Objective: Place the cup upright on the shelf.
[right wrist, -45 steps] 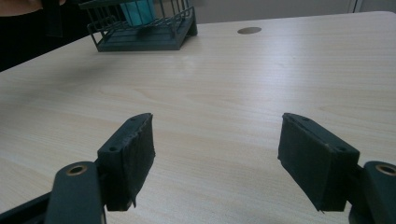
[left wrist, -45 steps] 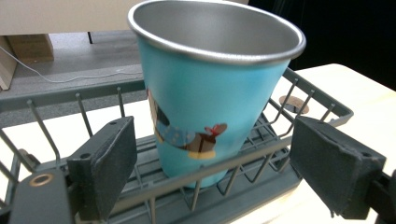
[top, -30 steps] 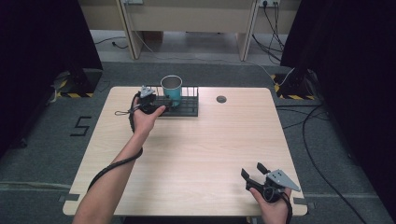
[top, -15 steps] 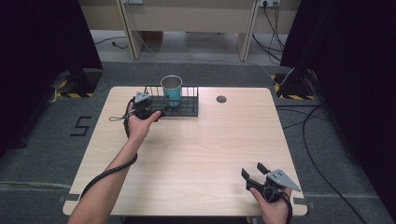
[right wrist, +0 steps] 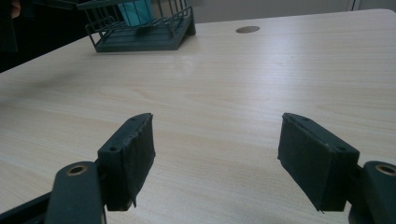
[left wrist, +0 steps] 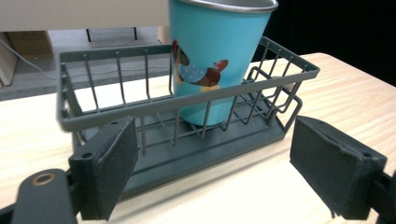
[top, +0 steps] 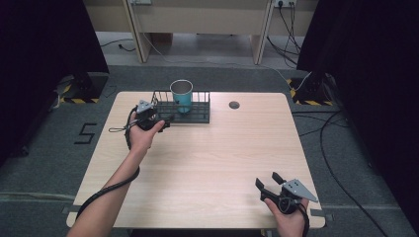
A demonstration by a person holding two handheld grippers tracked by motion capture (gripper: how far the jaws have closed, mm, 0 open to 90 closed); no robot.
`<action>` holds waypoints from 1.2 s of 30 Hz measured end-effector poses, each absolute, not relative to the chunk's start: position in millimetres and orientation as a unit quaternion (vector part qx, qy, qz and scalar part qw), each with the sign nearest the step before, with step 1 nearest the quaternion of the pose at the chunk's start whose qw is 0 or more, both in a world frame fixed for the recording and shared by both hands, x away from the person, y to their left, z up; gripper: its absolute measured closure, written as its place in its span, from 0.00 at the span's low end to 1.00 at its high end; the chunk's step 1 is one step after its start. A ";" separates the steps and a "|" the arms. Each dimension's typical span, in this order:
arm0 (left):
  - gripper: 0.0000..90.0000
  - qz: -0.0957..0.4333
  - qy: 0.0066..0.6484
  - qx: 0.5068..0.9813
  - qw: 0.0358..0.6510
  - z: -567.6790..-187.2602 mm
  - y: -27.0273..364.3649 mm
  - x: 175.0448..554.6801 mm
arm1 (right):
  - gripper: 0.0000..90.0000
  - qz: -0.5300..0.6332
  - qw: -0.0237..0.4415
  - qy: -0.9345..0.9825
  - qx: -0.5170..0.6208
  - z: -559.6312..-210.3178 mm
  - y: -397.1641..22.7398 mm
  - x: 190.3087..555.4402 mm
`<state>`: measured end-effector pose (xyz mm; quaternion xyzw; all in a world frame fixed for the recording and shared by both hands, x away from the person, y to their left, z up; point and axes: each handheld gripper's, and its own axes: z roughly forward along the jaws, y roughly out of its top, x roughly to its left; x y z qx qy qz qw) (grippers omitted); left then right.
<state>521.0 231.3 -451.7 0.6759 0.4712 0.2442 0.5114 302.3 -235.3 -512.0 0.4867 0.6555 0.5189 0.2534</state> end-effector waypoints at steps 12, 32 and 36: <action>0.17 0.254 0.458 0.679 0.514 -446.6 244.4 502.3 | 0.31 0.519 0.251 0.653 0.491 -511.9 -235.0 302.0; 0.17 0.259 0.436 0.682 0.526 -446.8 257.4 462.6 | 0.31 0.518 0.256 0.654 0.488 -511.9 -234.9 301.9; 0.17 0.262 0.430 0.683 0.529 -448.8 261.5 449.9 | 0.31 0.518 0.256 0.654 0.489 -511.9 -235.1 301.7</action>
